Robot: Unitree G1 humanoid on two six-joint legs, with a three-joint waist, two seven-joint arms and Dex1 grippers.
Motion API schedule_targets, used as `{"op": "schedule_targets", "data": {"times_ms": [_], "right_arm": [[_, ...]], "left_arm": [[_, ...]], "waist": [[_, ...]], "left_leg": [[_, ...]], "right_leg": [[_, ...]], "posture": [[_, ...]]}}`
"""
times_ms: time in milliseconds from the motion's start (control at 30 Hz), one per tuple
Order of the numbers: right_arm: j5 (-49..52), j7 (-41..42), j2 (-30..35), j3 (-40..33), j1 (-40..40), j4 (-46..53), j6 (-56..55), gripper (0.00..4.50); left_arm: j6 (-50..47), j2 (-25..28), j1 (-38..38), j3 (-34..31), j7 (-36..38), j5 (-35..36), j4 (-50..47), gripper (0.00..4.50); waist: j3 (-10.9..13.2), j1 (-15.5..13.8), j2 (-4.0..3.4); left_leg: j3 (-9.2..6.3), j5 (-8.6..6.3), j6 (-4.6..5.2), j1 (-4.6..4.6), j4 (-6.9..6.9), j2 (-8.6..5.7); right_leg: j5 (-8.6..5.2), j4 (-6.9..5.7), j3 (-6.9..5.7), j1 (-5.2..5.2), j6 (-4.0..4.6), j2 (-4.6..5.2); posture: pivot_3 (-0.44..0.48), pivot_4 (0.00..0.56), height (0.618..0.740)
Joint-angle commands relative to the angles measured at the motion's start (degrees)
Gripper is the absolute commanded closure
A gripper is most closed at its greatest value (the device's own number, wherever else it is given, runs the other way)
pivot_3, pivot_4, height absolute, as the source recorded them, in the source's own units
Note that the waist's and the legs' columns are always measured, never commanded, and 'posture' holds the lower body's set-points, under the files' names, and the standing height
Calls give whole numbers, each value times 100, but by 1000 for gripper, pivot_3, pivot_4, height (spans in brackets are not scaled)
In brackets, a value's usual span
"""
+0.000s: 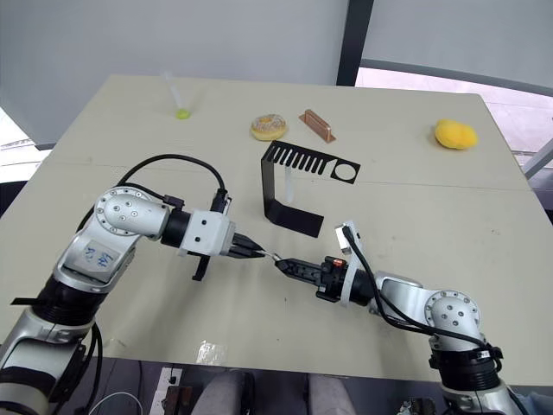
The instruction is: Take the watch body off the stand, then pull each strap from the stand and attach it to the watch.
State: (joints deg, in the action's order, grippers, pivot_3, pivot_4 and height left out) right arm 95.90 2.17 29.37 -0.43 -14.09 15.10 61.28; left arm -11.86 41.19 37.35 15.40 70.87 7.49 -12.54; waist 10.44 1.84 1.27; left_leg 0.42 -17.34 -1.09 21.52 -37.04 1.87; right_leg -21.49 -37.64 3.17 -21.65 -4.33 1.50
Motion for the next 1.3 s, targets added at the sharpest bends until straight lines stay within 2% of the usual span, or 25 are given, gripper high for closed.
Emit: {"op": "schedule_targets", "data": {"times_ms": [33,467,767,1300], "right_arm": [[44,178,-51,-49,10,106,-46,2992],[-23,205,-95,-28,62,176,-28,2992],[-104,271,-90,-26,22,114,-15,2992],[-121,276,-121,-57,-2,89,-18,2992]], "left_arm": [[27,17,-26,-51,-17,35,-135,4500],[99,-195,62,33,-156,-101,-75,4500],[78,-55,146,-99,-29,-10,-49,4500],[90,-122,127,-8,-78,-94,-27,4500]], "waist": [[0,-4,0],[0,-5,0],[0,-1,0],[0,-1,0]], "left_leg": [[0,0,0,0,0,0],[0,0,0,1,0,0],[0,0,0,0,0,0],[0,0,0,0,0,0]], "right_leg": [[0,0,0,0,0,0],[0,1,0,0,0,0],[0,1,0,0,0,0],[0,1,0,0,0,0]], "posture": [[0,150,740],[0,150,740],[0,150,740],[0,150,740]]}}
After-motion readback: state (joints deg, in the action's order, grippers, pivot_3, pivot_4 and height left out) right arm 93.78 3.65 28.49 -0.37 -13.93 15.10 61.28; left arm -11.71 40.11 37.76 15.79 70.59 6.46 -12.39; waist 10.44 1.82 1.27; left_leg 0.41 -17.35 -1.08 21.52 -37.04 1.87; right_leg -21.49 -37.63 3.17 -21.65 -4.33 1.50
